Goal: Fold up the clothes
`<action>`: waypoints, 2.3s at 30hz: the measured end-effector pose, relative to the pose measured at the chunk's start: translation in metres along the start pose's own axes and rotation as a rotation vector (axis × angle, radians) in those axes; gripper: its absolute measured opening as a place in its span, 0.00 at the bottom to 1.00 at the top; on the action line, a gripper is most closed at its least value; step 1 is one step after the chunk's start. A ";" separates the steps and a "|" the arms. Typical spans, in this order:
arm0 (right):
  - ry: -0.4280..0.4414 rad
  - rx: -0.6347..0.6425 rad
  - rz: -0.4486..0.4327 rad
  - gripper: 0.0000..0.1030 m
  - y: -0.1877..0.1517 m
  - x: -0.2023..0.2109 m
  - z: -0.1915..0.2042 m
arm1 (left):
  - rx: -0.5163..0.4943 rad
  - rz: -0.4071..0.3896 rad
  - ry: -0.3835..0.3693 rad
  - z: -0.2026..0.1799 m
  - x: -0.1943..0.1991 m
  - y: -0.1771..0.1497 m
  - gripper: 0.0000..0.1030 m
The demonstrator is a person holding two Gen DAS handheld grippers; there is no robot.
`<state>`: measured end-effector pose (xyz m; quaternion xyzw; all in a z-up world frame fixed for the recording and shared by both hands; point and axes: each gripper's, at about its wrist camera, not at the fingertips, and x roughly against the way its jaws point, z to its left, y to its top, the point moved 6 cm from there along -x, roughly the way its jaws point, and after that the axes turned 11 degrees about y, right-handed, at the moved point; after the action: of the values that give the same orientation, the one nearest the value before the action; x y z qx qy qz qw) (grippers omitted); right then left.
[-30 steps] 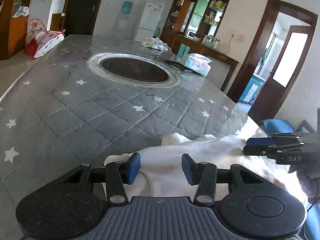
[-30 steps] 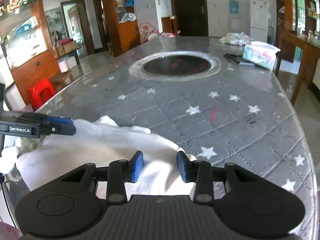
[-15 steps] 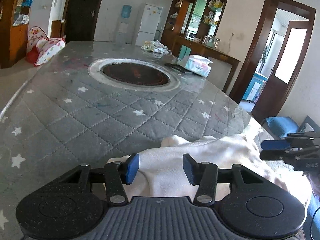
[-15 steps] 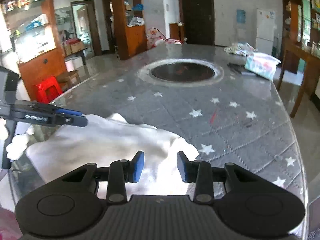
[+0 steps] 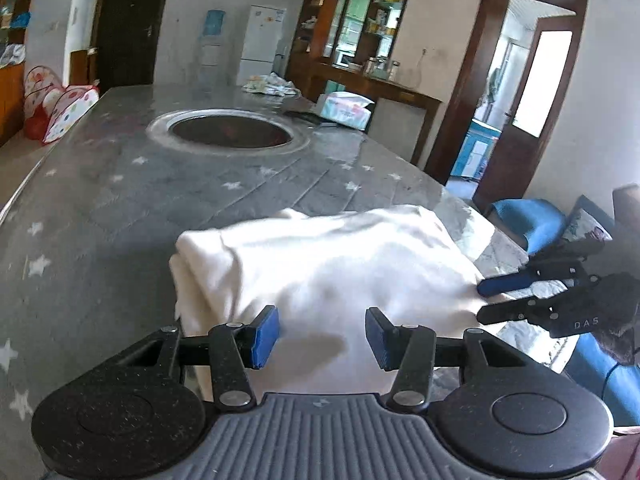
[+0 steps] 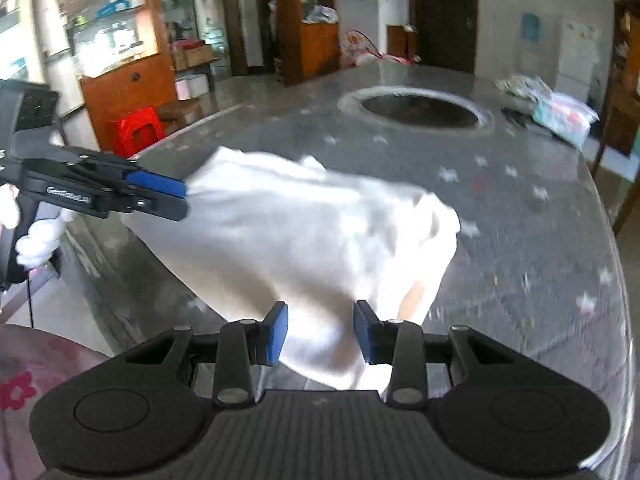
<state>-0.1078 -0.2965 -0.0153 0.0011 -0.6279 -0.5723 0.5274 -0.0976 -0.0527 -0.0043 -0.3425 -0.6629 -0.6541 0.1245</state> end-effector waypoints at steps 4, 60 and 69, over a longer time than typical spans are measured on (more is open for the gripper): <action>0.002 0.001 -0.005 0.35 -0.003 0.006 0.002 | 0.035 -0.002 0.019 0.007 0.003 -0.001 0.50; -0.006 -0.040 -0.080 0.79 0.044 -0.043 -0.044 | 0.062 0.007 0.071 0.032 -0.040 0.024 0.50; -0.016 -0.033 -0.103 0.96 0.041 -0.047 -0.036 | 0.093 -0.001 0.073 0.032 -0.033 0.026 0.58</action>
<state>-0.0385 -0.2797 -0.0239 0.0204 -0.6218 -0.6089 0.4921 -0.0484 -0.0340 -0.0076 -0.3119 -0.6878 -0.6346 0.1640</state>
